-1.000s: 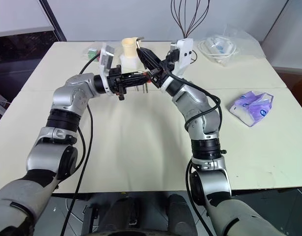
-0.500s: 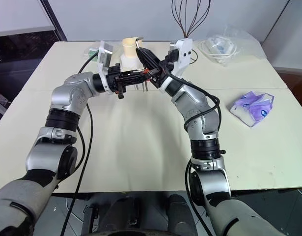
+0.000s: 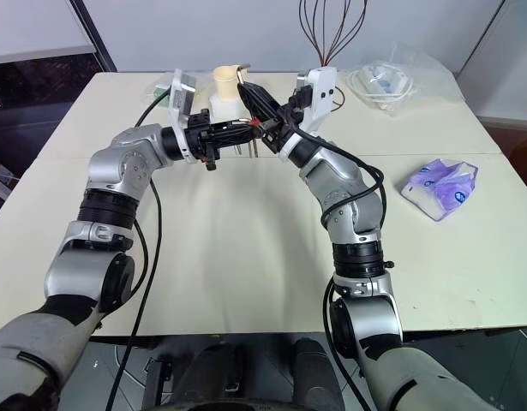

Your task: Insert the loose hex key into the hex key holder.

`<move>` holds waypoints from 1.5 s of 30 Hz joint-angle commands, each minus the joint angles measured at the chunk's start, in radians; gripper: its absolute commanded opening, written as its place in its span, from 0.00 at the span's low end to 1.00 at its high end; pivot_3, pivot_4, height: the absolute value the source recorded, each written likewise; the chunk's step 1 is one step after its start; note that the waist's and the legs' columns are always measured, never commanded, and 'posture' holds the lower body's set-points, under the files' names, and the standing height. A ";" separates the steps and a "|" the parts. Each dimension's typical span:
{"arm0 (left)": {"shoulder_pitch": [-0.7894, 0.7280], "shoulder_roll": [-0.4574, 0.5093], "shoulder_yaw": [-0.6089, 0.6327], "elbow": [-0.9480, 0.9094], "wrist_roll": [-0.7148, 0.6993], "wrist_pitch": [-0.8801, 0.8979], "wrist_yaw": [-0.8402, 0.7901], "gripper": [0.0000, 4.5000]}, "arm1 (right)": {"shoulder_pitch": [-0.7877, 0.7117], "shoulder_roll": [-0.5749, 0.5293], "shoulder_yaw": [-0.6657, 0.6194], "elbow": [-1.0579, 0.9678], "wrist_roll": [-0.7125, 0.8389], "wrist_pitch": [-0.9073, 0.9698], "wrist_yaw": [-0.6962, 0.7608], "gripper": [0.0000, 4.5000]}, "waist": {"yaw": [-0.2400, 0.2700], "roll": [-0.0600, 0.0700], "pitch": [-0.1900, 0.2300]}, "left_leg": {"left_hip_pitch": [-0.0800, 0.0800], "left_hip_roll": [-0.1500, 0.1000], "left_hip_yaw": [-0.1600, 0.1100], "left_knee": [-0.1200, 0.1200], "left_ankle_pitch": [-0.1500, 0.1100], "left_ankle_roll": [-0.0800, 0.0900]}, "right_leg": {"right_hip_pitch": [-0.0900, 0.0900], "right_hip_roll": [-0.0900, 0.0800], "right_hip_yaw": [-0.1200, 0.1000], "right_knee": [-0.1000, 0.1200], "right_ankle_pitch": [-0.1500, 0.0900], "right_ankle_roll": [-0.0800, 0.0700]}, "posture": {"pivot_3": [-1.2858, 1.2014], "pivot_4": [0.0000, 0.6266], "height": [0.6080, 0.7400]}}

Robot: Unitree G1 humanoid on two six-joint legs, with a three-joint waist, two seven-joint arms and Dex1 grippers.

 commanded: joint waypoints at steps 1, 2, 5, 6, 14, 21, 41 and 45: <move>-0.025 0.011 0.044 -0.036 -0.033 0.002 0.004 0.00 | -0.005 0.001 -0.001 -0.017 0.001 -0.021 0.006 0.01 | 0.000 0.000 0.000 | 0.000 0.000 0.000 0.000 0.000 0.000 | 0.000 0.000 0.000 0.000 0.000 0.000 | 0.52 0.24 1.00; -0.025 0.011 0.046 -0.041 -0.037 0.006 0.006 0.00 | -0.005 0.000 -0.001 -0.016 0.001 -0.022 0.006 0.01 | 0.000 0.000 0.000 | 0.000 0.000 0.000 0.000 0.000 0.000 | 0.000 0.000 0.000 0.000 0.000 0.000 | 0.52 0.24 1.00; -0.024 0.010 0.047 -0.058 -0.048 0.023 0.005 0.00 | -0.002 -0.001 0.000 -0.010 -0.002 -0.026 0.010 0.01 | 0.000 0.000 0.000 | 0.000 0.000 0.000 0.000 0.000 0.000 | 0.000 0.000 0.000 0.000 0.000 0.000 | 0.52 0.24 1.00; -0.022 0.011 0.046 -0.066 -0.051 0.029 0.003 0.00 | -0.002 0.000 0.000 -0.008 -0.003 -0.028 0.010 0.01 | 0.000 0.000 0.000 | 0.000 0.000 0.000 0.000 0.000 0.000 | 0.000 0.000 0.000 0.000 0.000 0.000 | 0.52 0.24 1.00; -0.010 0.016 0.042 -0.098 -0.061 0.052 -0.002 0.00 | -0.004 -0.001 0.001 0.005 -0.006 -0.038 0.015 0.01 | 0.000 0.000 0.000 | 0.000 0.000 0.000 0.000 0.000 0.000 | 0.000 0.000 0.000 0.000 0.000 0.000 | 0.52 0.24 1.00; -0.018 0.018 0.069 -0.058 -0.062 0.040 0.026 0.00 | -0.001 -0.004 0.004 0.002 -0.013 -0.045 0.020 0.01 | 0.000 0.000 0.000 | 0.000 0.000 0.000 0.000 0.000 0.000 | 0.000 0.000 0.000 0.000 0.000 0.000 | 0.52 0.24 1.00; -0.021 0.029 0.049 -0.062 -0.048 0.038 -0.001 0.00 | 0.014 -0.027 0.021 -0.002 -0.043 -0.072 0.051 0.01 | 0.000 0.000 0.000 | 0.000 0.000 0.000 0.000 0.000 0.000 | 0.000 0.000 0.000 0.000 0.000 0.000 | 0.52 0.24 1.00; -0.031 0.047 0.035 -0.050 -0.032 0.031 -0.025 0.00 | 0.020 -0.033 0.028 -0.003 -0.050 -0.077 0.058 0.01 | 0.000 0.000 0.000 | 0.000 0.000 0.000 0.000 0.000 0.000 | 0.000 0.000 0.000 0.000 0.000 0.000 | 0.52 0.24 1.00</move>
